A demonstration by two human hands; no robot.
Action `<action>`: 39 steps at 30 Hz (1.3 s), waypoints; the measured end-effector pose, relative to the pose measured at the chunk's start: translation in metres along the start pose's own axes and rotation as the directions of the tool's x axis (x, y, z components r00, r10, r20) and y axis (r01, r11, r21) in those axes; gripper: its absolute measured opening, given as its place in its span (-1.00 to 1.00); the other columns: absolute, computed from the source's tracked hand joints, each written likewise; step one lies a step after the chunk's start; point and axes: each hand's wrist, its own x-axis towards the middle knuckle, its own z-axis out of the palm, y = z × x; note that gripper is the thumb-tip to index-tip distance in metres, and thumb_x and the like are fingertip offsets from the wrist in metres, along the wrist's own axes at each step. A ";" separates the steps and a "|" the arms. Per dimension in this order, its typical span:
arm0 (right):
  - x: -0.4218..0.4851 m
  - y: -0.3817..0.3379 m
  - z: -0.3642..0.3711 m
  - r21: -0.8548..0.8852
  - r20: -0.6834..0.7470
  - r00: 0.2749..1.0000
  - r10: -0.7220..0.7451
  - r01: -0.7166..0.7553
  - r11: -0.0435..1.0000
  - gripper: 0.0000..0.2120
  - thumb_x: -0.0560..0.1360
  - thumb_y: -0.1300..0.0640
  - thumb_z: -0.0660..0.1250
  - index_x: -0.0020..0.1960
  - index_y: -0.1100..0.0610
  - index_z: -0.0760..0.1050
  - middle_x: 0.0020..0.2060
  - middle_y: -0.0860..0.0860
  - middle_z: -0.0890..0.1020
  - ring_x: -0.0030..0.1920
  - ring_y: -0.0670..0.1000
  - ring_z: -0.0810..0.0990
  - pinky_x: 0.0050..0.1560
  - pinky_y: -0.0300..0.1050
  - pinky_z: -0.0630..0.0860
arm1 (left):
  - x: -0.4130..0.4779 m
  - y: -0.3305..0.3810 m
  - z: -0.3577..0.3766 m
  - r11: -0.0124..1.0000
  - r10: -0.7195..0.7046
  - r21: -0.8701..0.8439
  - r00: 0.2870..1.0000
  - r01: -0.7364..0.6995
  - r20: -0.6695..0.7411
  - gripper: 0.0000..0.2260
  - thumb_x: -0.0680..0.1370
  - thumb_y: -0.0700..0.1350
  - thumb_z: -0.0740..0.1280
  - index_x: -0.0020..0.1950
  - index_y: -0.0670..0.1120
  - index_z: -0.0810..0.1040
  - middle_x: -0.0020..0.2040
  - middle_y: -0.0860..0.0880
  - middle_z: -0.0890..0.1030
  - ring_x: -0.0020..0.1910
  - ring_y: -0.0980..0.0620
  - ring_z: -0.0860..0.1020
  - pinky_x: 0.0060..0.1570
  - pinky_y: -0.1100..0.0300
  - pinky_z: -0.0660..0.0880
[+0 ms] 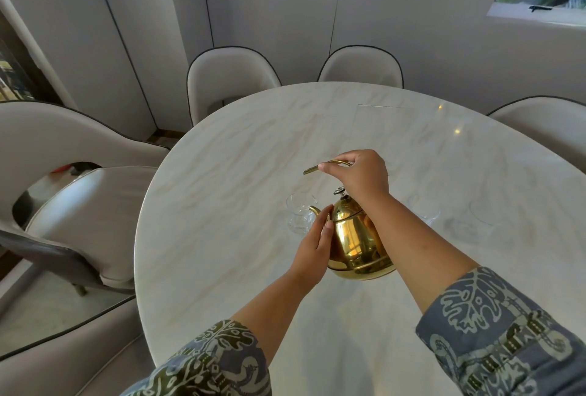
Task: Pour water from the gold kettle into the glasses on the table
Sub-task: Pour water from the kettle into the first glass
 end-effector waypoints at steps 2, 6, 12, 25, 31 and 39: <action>0.000 0.000 0.000 -0.001 0.004 1.000 -0.007 0.007 1.000 -0.58 0.35 -0.10 0.49 0.07 0.17 0.65 0.03 0.06 0.69 0.05 0.05 0.63 -0.07 -0.11 0.54 | 0.000 0.000 0.000 1.000 0.004 -0.004 1.000 -0.004 -0.002 -0.66 0.64 0.06 -0.03 0.42 0.21 0.18 0.38 -0.02 0.39 0.36 -0.06 0.39 0.35 -0.04 0.38; 0.000 -0.001 0.000 0.001 0.007 1.000 -0.008 0.008 1.000 -0.62 0.36 -0.09 0.49 0.03 0.16 0.66 -0.02 0.04 0.70 -0.09 -0.03 0.60 -0.10 -0.10 0.56 | 0.000 0.000 0.000 1.000 0.006 -0.009 1.000 -0.006 -0.007 -0.66 0.64 0.05 -0.02 0.43 0.19 0.18 0.33 0.01 0.40 0.35 -0.07 0.40 0.34 -0.05 0.39; 0.000 -0.003 0.000 0.007 0.016 1.000 -0.006 0.006 1.000 -0.62 0.36 -0.09 0.49 0.04 0.15 0.66 -0.02 0.04 0.70 -0.06 -0.01 0.62 -0.11 -0.10 0.56 | 0.001 -0.001 0.000 1.000 0.012 -0.008 1.000 -0.012 -0.013 -0.69 0.64 0.06 -0.02 0.38 0.24 0.20 0.29 0.03 0.42 0.32 -0.04 0.42 0.34 -0.05 0.39; -0.003 0.009 -0.003 0.043 -0.030 0.999 -0.010 0.011 0.999 -0.57 0.35 -0.11 0.49 0.08 0.16 0.65 0.07 0.06 0.68 0.09 0.04 0.61 -0.06 -0.13 0.52 | -0.001 -0.001 0.000 0.998 0.033 0.058 0.999 -0.033 0.004 -0.64 0.65 0.04 -0.03 0.46 0.16 0.17 0.24 0.10 0.41 0.22 0.09 0.43 0.25 0.22 0.41; -0.017 0.023 -0.006 0.148 -0.108 0.994 0.004 0.012 0.989 -0.62 0.35 -0.09 0.50 0.05 0.14 0.67 -0.03 0.02 0.71 0.02 -0.02 0.63 -0.01 -0.15 0.54 | -0.003 -0.007 -0.001 0.990 0.044 0.134 0.999 -0.044 0.002 -0.64 0.64 0.05 0.01 0.45 0.19 0.19 0.28 0.13 0.39 0.28 0.11 0.38 0.23 0.30 0.37; -0.039 0.046 -0.005 0.282 -0.209 0.978 0.028 0.033 0.959 -0.63 0.36 -0.09 0.49 0.05 0.12 0.67 -0.06 -0.03 0.72 -0.05 -0.11 0.64 0.00 -0.16 0.60 | -0.005 -0.015 -0.005 0.960 0.071 0.269 0.997 -0.080 0.043 -0.66 0.64 0.04 0.04 0.41 0.27 0.18 0.46 0.06 0.25 0.36 0.13 0.26 0.31 0.22 0.27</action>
